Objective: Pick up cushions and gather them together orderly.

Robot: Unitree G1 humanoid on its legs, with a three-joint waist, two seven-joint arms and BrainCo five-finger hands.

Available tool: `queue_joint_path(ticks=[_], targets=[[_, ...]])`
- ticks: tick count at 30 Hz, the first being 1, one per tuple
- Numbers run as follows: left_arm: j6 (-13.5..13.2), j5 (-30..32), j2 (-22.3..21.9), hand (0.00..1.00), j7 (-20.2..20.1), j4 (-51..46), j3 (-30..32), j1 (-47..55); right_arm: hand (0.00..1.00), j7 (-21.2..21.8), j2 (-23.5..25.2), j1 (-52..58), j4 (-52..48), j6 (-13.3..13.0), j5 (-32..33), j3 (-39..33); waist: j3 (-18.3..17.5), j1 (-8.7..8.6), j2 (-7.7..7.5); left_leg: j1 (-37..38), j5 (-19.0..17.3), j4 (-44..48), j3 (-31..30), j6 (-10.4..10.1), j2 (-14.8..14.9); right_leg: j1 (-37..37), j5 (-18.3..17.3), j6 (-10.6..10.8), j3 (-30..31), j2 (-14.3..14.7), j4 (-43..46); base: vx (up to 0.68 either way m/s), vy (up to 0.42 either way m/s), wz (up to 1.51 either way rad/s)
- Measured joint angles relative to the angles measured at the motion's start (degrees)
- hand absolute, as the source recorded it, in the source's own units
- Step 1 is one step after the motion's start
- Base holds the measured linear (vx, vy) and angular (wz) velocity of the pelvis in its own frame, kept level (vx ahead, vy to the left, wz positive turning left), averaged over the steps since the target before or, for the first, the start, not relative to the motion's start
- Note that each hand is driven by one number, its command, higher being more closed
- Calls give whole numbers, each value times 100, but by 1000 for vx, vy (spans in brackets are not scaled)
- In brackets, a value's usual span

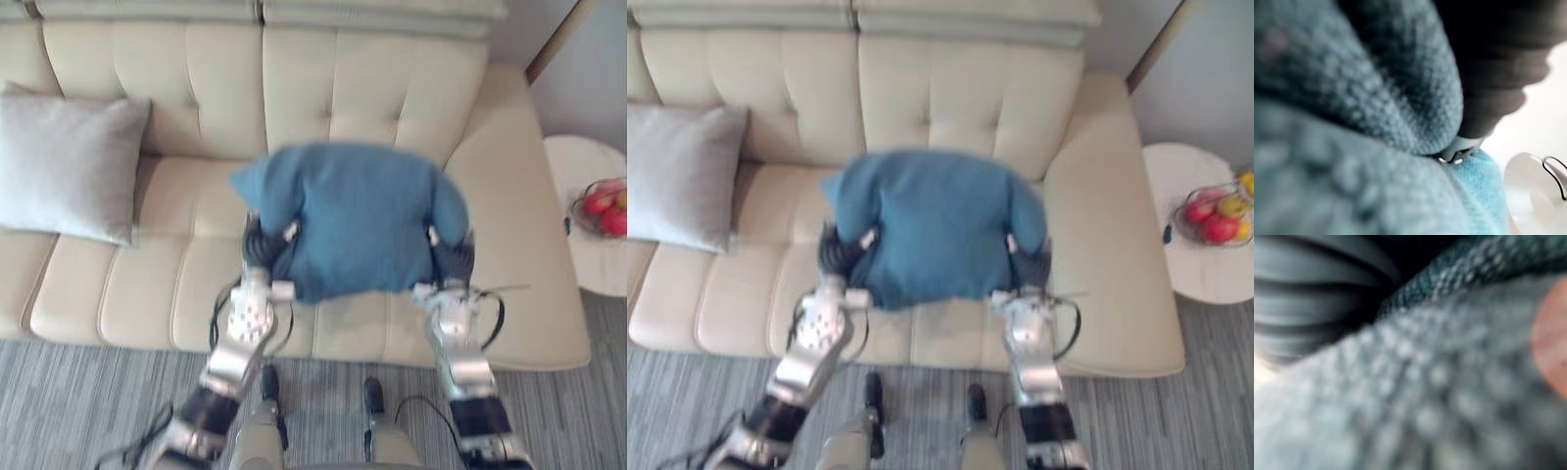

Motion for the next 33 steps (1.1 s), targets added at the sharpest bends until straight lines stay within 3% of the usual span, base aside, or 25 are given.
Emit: queue_joint_path(ticks=[2, 3, 10, 13, 15, 18, 23, 27, 33], targets=[[-57, -8, 235, 100, 105, 497, 82, -1020, 100, -182, -235, -1074, 562, -1, -20, -61, 203, -17, 59, -180, 310, -323, -15, 10, 3, -250, 204, 23, 5, 35, -150, -131, -22, -5], [-100, -15, 331, 0, 115, 792, 219, -1527, 0, -289, -324, -1647, 897, -1, -129, -72, 406, -42, 70, -190, 472, -513, -5, 18, -5, -316, 312, 40, 9, 40, -254, -90, 1, -6], [-192, -245, 676, 0, 232, 3040, 804, -3862, 0, -646, -469, -4225, 2933, 8, -217, -414, 1381, -181, 113, -810, 771, -664, -145, 60, -39, -725, 760, 106, -37, 7, -760, -56, 29, 2], [-75, -315, 673, 0, 160, 3750, 829, -4204, 0, -454, -494, -4579, 3679, 30, 103, -446, 1392, -177, 109, -1182, 793, -663, -177, 55, -31, -1052, 793, 109, -81, 6, -813, -9, 14, 3], [-70, -364, 624, 0, -145, 4005, 828, -4213, 0, -100, -563, -4595, 3903, 39, 494, -345, 1396, -175, 106, -1440, 793, -663, -184, 55, -16, -1298, 799, 109, -132, 9, -812, 9, 37, 0], [-66, -402, 439, 0, -517, 4288, 925, -4176, 0, 306, -878, -4499, 3968, 133, 762, 74, 1441, -158, 106, -1763, 830, -663, -210, 2, 29, -1590, 807, 105, -170, 41, -810, 15, 40, 0], [-155, -460, 60, 0, -688, 4138, 1340, -3553, 0, 581, -911, -4211, 3910, 125, 1041, 464, 1573, -139, 109, -1709, 849, -662, -202, -28, 126, -1587, 805, 102, -206, 132, -713, 13, 34, -6], [-244, -449, -198, 0, -688, 3740, 1530, -2878, 0, 649, -849, -3356, 3186, 0, 1145, 442, 1572, -49, 111, -1492, 847, -662, -194, -31, 189, -1485, 732, 71, -258, 194, -521, -17, 16, -3], [-211, -446, -326, 0, -693, 2865, 1546, -1558, 0, 702, -382, -1376, 1579, -137, 1159, -191, 1566, 9, 113, -1014, 793, -664, -304, -97, 197, -1246, 258, 11, -344, 222, 125, -42, 17, 10]])
